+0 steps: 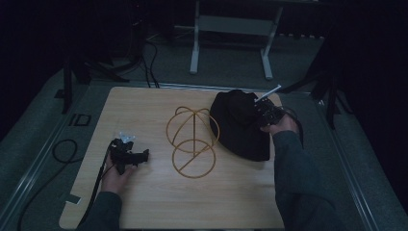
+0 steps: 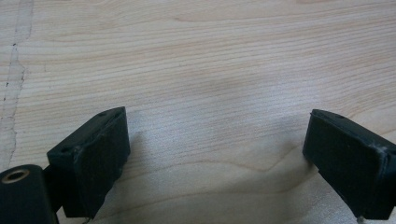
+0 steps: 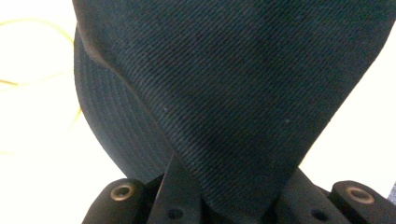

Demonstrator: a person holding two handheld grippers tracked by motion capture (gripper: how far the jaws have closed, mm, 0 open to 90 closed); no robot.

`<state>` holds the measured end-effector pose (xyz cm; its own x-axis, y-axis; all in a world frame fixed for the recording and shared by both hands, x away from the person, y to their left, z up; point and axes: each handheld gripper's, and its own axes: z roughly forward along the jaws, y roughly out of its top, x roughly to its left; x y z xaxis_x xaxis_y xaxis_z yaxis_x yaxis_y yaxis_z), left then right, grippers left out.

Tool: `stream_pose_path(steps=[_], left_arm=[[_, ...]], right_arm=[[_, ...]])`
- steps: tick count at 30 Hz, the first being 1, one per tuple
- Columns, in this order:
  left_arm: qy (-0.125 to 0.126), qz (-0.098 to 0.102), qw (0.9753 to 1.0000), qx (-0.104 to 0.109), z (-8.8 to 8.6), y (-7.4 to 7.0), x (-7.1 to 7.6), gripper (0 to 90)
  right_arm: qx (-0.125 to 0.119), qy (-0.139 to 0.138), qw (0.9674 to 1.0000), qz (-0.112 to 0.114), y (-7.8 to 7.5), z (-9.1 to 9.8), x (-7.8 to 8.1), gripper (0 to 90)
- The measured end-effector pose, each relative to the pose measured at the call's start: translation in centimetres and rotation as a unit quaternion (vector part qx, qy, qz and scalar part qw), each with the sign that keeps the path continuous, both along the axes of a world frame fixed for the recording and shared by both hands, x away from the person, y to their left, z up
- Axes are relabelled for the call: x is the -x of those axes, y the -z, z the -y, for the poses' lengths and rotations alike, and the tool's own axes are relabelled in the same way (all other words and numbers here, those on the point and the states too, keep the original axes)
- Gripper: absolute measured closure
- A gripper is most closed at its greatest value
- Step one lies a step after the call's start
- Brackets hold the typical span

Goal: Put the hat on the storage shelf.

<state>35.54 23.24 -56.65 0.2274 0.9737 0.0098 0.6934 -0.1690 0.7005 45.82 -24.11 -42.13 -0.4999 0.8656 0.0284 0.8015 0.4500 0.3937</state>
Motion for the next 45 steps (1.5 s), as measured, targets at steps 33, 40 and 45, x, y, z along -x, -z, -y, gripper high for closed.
stream_pose_path(steps=[33, 40, 45], left_arm=[[-0.001, 0.001, 1.0, 0.001, 0.0, 0.0, 0.0, 7.5], [0.0, 0.001, 1.0, 0.001, 0.0, 0.0, 0.0, 7.5], [0.0, 0.0, 1.0, -0.001, 0.0, 0.0, 0.0, 7.5]], right_arm=[[-0.077, 0.084, 0.989, 0.094, -4.0, 0.7, -0.2, 86.9], [-0.086, 0.077, 0.9878, 0.104, -4.9, 0.8, 0.3, 86.9], [-0.095, 0.073, 0.9863, 0.113, -5.7, 0.8, 0.6, 86.9]])
